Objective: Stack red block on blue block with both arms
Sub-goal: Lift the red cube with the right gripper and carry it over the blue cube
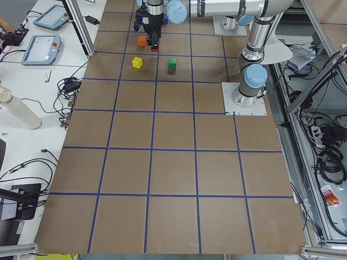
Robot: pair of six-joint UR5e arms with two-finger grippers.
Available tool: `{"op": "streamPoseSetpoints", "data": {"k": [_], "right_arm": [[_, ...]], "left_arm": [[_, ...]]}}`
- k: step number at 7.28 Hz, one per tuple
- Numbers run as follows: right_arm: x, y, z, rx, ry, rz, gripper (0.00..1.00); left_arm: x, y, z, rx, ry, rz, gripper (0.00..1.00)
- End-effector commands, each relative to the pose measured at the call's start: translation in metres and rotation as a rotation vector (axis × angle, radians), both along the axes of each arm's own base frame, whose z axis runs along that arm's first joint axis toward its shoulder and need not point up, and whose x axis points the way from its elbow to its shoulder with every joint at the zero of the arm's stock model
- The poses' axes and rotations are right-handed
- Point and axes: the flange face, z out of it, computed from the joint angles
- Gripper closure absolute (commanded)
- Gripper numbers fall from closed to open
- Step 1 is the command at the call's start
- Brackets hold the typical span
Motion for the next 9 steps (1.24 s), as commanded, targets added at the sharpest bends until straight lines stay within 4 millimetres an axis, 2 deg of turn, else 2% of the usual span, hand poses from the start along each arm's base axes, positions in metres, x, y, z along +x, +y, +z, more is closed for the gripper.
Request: {"op": "streamPoseSetpoints", "data": {"k": [1, 3, 4, 5, 8, 9], "right_arm": [[-0.067, -0.026, 0.063, 0.025, 0.005, -0.039, 1.00], [-0.155, -0.026, 0.103, 0.057, -0.015, 0.006, 1.00], [-0.188, -0.023, 0.118, 0.052, 0.003, 0.048, 1.00], [-0.216, -0.019, 0.122, 0.060, 0.032, 0.074, 1.00], [-0.276, 0.007, 0.109, 0.083, 0.030, 0.277, 1.00], [-0.295, 0.009, 0.098, 0.066, 0.025, 0.336, 1.00]], "left_arm": [[0.000, 0.000, 0.000, 0.000, 0.000, 0.000, 0.00], [-0.001, 0.000, -0.001, 0.002, 0.000, -0.002, 0.00], [0.000, -0.001, -0.001, 0.002, 0.001, 0.000, 0.00], [0.000, 0.000, 0.000, 0.000, 0.000, 0.000, 0.00], [0.000, -0.001, -0.001, 0.002, 0.001, 0.000, 0.00], [0.000, -0.001, -0.001, 0.002, 0.001, 0.000, 0.00]]}}
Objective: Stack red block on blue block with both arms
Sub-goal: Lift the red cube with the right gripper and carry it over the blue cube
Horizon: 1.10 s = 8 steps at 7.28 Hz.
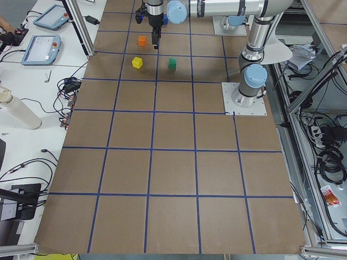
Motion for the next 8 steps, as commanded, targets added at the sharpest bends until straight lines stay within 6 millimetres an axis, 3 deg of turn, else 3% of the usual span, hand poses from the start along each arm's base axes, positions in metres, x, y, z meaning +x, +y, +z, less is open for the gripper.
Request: {"op": "streamPoseSetpoints", "data": {"k": [1, 2, 5, 8], "right_arm": [[-0.048, 0.009, -0.028, -0.027, -0.011, 0.111, 1.00], [-0.059, 0.015, -0.037, -0.061, -0.011, 0.143, 1.00], [-0.059, 0.032, -0.083, -0.092, -0.006, 0.143, 1.00], [-0.062, 0.043, -0.104, -0.092, 0.000, 0.135, 1.00]], "left_arm": [[-0.001, 0.000, 0.000, 0.000, -0.003, -0.002, 0.00], [-0.001, 0.000, 0.000, 0.000, -0.003, -0.002, 0.00], [-0.001, 0.000, 0.000, 0.000, -0.003, -0.002, 0.00], [-0.001, -0.001, -0.003, 0.005, -0.001, -0.002, 0.00]]}}
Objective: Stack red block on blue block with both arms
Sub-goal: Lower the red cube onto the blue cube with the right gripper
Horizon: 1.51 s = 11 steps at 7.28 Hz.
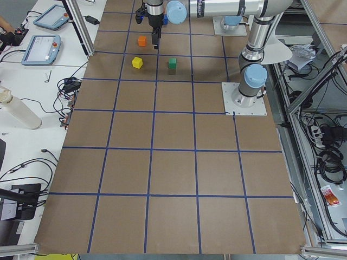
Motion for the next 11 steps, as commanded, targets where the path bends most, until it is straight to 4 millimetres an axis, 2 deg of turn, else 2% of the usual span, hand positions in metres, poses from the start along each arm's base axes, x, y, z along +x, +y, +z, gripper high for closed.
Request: {"op": "streamPoseSetpoints", "data": {"k": [1, 2, 6, 7, 9, 10, 11], "right_arm": [[-0.0084, 0.0108, -0.0170, 0.028, -0.010, -0.018, 1.00], [-0.0155, 0.0130, -0.0211, 0.026, -0.012, -0.031, 1.00], [-0.0147, 0.0139, -0.0231, 0.024, -0.017, -0.033, 1.00], [-0.0144, 0.0143, -0.0237, 0.025, -0.019, -0.035, 0.96], [-0.0144, 0.0137, -0.0239, 0.024, -0.020, -0.035, 0.95], [-0.0145, 0.0135, -0.0238, 0.023, -0.020, -0.033, 0.84], [-0.0148, 0.0123, -0.0259, 0.017, -0.019, -0.035, 0.54]], "left_arm": [[0.0000, -0.0002, -0.0004, 0.001, 0.000, 0.000, 0.00], [0.0000, -0.0007, -0.0012, 0.002, 0.000, 0.000, 0.00], [0.0000, 0.0002, 0.0004, -0.001, 0.000, 0.000, 0.00], [0.0000, -0.0002, -0.0004, 0.001, 0.000, 0.000, 0.00], [-0.0002, 0.0002, 0.0004, -0.001, 0.002, 0.000, 0.00], [-0.0002, 0.0002, 0.0004, -0.001, 0.002, 0.000, 0.00], [0.0000, 0.0002, 0.0005, -0.001, 0.000, 0.000, 0.00]]}}
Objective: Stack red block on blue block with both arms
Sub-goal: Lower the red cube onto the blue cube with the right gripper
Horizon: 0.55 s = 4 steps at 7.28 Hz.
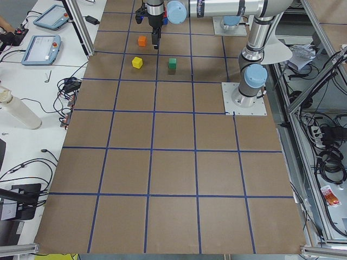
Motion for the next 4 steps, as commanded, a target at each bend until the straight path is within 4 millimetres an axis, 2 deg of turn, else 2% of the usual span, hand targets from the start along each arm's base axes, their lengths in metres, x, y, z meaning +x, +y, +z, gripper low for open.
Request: {"op": "streamPoseSetpoints", "data": {"k": [1, 2, 3, 4], "right_arm": [[-0.0001, -0.0006, -0.0021, -0.004, 0.001, -0.001, 0.45], [-0.0003, -0.0005, -0.0021, -0.003, 0.002, -0.001, 0.41], [-0.0003, -0.0005, -0.0021, -0.003, 0.002, -0.001, 0.31], [-0.0003, -0.0007, -0.0020, -0.005, 0.003, -0.001, 0.30]], "left_arm": [[-0.0001, -0.0004, -0.0008, 0.001, 0.000, 0.000, 0.00], [0.0001, 0.0005, 0.0009, -0.002, -0.001, 0.000, 0.00], [0.0000, 0.0000, 0.0001, 0.000, 0.000, 0.000, 0.00], [0.0000, 0.0005, 0.0009, -0.002, 0.000, 0.000, 0.00]]}}
